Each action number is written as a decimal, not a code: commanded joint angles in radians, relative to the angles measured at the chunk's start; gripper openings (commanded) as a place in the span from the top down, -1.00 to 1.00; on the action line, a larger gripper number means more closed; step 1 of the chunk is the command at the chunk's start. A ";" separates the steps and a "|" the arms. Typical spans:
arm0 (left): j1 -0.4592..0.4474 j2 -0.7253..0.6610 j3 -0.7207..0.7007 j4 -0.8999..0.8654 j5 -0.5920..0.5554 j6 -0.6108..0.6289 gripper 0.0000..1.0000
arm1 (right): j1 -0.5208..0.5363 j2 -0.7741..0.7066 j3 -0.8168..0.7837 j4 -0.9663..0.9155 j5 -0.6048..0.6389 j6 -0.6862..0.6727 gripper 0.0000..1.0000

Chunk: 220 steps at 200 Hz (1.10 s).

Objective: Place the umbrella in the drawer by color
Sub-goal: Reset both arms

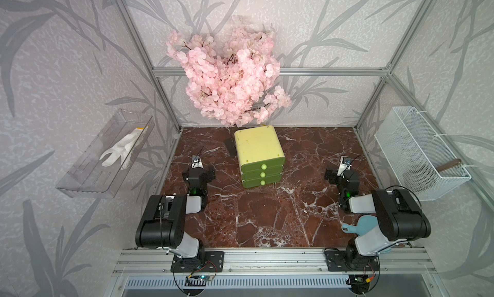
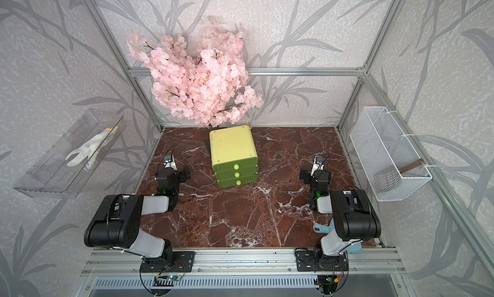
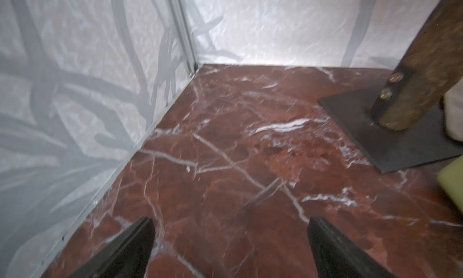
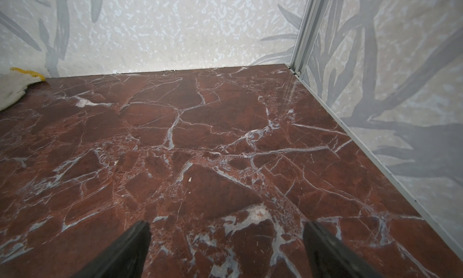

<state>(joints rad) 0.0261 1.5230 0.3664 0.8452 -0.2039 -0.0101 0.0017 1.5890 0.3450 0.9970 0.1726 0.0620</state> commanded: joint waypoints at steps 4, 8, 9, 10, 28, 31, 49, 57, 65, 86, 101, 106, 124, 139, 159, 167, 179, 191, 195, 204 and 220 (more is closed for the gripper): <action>-0.028 -0.001 -0.033 0.122 0.137 0.022 -1.00 | 0.003 -0.005 0.012 -0.003 -0.008 0.000 -0.98; -0.031 -0.007 -0.052 0.151 0.130 0.023 -1.00 | 0.003 -0.004 0.013 -0.002 -0.008 0.001 -0.98; -0.032 -0.010 -0.057 0.156 0.131 0.024 -1.00 | 0.003 -0.004 0.013 -0.001 -0.008 0.001 -0.98; -0.033 -0.012 -0.060 0.159 0.132 0.026 -1.00 | 0.003 -0.004 0.014 -0.001 -0.008 0.001 -0.98; -0.044 -0.016 -0.135 0.286 0.166 0.053 -1.00 | 0.004 -0.004 0.013 -0.002 -0.008 0.000 -0.98; -0.046 -0.010 -0.145 0.311 0.167 0.057 -1.00 | 0.003 -0.005 0.012 -0.002 -0.008 0.000 -0.98; -0.046 -0.020 -0.112 0.226 0.146 0.047 -1.00 | 0.003 -0.004 0.012 -0.001 -0.009 0.001 -0.98; -0.041 -0.018 -0.052 0.111 0.115 0.026 -1.00 | 0.003 -0.005 0.012 -0.001 -0.008 0.000 -0.98; -0.033 0.001 0.023 -0.008 0.047 -0.017 -1.00 | 0.004 -0.005 0.013 -0.001 -0.009 -0.001 -0.98; -0.010 0.002 0.051 -0.046 0.023 -0.059 -1.00 | 0.003 -0.005 0.012 -0.001 -0.008 0.000 -0.99; -0.010 0.000 0.050 -0.046 0.024 -0.057 -1.00 | 0.004 -0.005 0.013 -0.001 -0.009 0.001 -0.98; -0.011 0.000 0.050 -0.049 0.024 -0.057 -1.00 | 0.004 -0.005 0.013 -0.001 -0.008 0.000 -0.99; -0.011 -0.002 0.050 -0.049 0.024 -0.056 -1.00 | 0.003 -0.006 0.013 -0.001 -0.008 0.000 -0.98; -0.011 -0.001 0.048 -0.046 0.024 -0.056 -1.00 | 0.004 -0.006 0.013 -0.002 -0.008 0.001 -0.98; -0.012 -0.001 0.049 -0.047 0.023 -0.055 -1.00 | 0.004 -0.005 0.012 -0.001 -0.008 0.000 -0.98; -0.012 -0.001 0.048 -0.046 0.024 -0.056 -1.00 | 0.004 -0.005 0.012 -0.001 -0.008 0.000 -0.98; -0.012 -0.001 0.049 -0.046 0.023 -0.057 -1.00 | 0.003 -0.005 0.013 -0.001 -0.008 0.000 -0.99; -0.011 -0.001 0.047 -0.046 0.024 -0.056 -1.00 | 0.003 -0.005 0.012 -0.001 -0.008 0.001 -0.99; -0.011 -0.002 0.048 -0.047 0.024 -0.057 -1.00 | 0.003 -0.005 0.012 -0.001 -0.008 0.000 -0.98; -0.011 -0.003 0.048 -0.047 0.024 -0.057 -1.00 | 0.003 -0.006 0.013 -0.002 -0.008 0.000 -0.98; -0.012 -0.003 0.048 -0.046 0.024 -0.057 -1.00 | 0.003 -0.005 0.012 -0.001 -0.009 0.001 -0.99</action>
<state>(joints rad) 0.0151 1.5211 0.4183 0.8131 -0.1661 -0.0566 0.0017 1.5890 0.3450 0.9966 0.1703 0.0597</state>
